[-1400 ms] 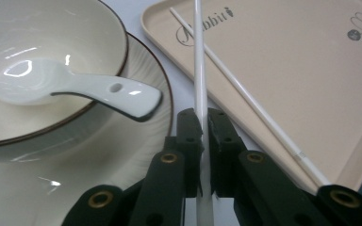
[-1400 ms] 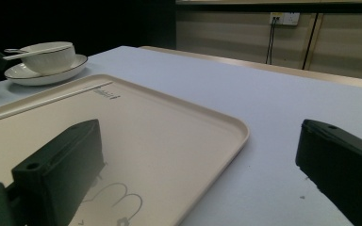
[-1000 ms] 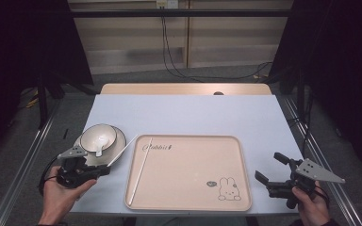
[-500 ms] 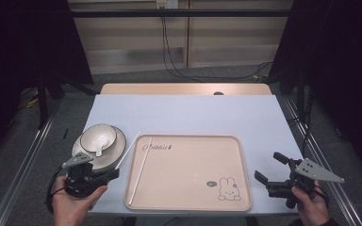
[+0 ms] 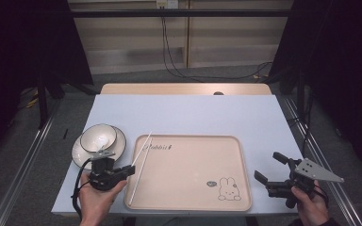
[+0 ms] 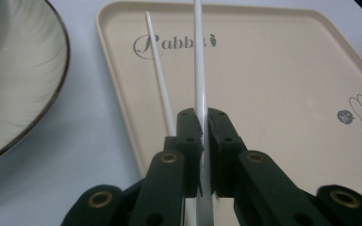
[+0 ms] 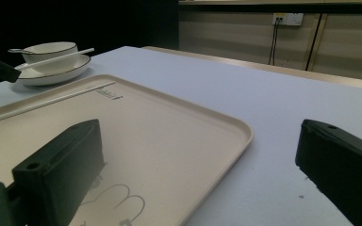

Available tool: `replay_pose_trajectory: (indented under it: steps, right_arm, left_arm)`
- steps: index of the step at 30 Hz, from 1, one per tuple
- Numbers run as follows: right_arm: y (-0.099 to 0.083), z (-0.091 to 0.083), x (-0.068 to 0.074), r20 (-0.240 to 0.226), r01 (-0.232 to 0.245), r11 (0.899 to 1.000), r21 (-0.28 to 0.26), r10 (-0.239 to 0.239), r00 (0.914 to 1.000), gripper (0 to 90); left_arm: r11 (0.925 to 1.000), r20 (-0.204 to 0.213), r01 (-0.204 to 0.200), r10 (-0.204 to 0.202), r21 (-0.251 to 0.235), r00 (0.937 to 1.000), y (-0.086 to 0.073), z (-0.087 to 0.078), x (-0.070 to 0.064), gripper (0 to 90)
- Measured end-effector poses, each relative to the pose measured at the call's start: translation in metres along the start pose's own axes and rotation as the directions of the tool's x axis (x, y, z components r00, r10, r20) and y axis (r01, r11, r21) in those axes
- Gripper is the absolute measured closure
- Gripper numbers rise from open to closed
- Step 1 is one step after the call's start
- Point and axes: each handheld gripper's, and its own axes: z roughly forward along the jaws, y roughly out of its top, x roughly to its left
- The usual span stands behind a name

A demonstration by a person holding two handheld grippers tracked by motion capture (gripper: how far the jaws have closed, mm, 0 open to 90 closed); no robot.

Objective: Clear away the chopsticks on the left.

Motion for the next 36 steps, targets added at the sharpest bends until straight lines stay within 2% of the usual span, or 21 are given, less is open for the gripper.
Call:
replay_pose_trajectory:
  steps: [7, 10, 11, 14, 16, 18, 19, 22, 24, 28, 29, 36]
  right_arm:
    - [0.0, 0.0, 0.0, -0.002, -0.006, 1.0, 0.002, 0.006, 1.0, 1.0]
    - [0.0, 0.0, 0.0, -0.002, -0.003, 1.0, 0.001, 0.003, 1.0, 1.0]
    - [0.0, 0.0, 0.0, -0.003, 0.001, 1.0, 0.002, -0.001, 1.0, 1.0]
    - [0.0, 0.001, 0.001, -0.008, 0.011, 1.0, 0.008, -0.011, 0.9999, 1.0]
    - [-0.001, 0.001, 0.001, -0.003, 0.01, 1.0, 0.006, -0.01, 0.9999, 1.0]
    - [-0.001, 0.001, 0.0, -0.002, 0.009, 1.0, 0.007, -0.009, 1.0, 1.0]
    - [-0.001, 0.001, 0.0, -0.003, 0.006, 1.0, 0.007, -0.006, 1.0, 1.0]
    - [-0.001, 0.001, 0.0, -0.004, 0.009, 1.0, 0.006, -0.009, 1.0, 1.0]
    - [-0.001, 0.001, 0.0, -0.001, 0.014, 1.0, 0.008, -0.014, 0.9999, 1.0]
    - [-0.001, 0.001, 0.0, -0.002, 0.011, 1.0, 0.008, -0.011, 0.9999, 1.0]
    - [-0.001, 0.001, 0.0, -0.001, 0.014, 1.0, 0.008, -0.014, 0.9999, 1.0]
    - [-0.001, 0.001, 0.0, -0.001, 0.014, 1.0, 0.011, -0.014, 0.9999, 1.6]
  left_arm:
    - [0.999, -0.071, 0.043, -0.042, 0.015, 0.9966, 0.008, 0.017, -0.009, 84.7]
    - [0.9965, -0.096, 0.069, -0.064, 0.048, 0.9933, 0.007, 0.026, -0.01, 84.6]
    - [0.9958, -0.095, 0.077, -0.072, 0.051, 0.9929, 0.007, 0.029, -0.01, 84.7]
    - [0.9955, -0.103, 0.063, -0.055, 0.071, 0.9932, 0.005, 0.034, -0.012, 84.6]
    - [0.9956, -0.111, 0.068, -0.061, 0.064, 0.992, 0.005, 0.036, -0.011, 84.6]
    - [0.9949, -0.087, 0.071, -0.065, 0.072, 0.9941, 0.003, 0.041, -0.012, 84.6]
    - [0.9941, -0.098, 0.063, -0.054, 0.089, 0.9937, 0.002, 0.042, -0.012, 84.6]
    - [0.9924, -0.095, 0.067, -0.058, 0.103, 0.9938, 0.0, 0.046, -0.014, 84.6]
    - [0.9925, -0.111, 0.068, -0.056, 0.102, 0.9922, 0.0, 0.048, -0.013, 84.6]
    - [0.9901, -0.116, 0.088, -0.075, 0.109, 0.9904, -0.001, 0.051, -0.012, 84.6]
    - [0.9901, -0.116, 0.078, -0.065, 0.116, 0.9911, 0.0, 0.052, -0.011, 84.5]
    - [0.9897, -0.135, 0.085, -0.069, 0.115, 0.9885, 0.0, 0.057, -0.012, 84.3]
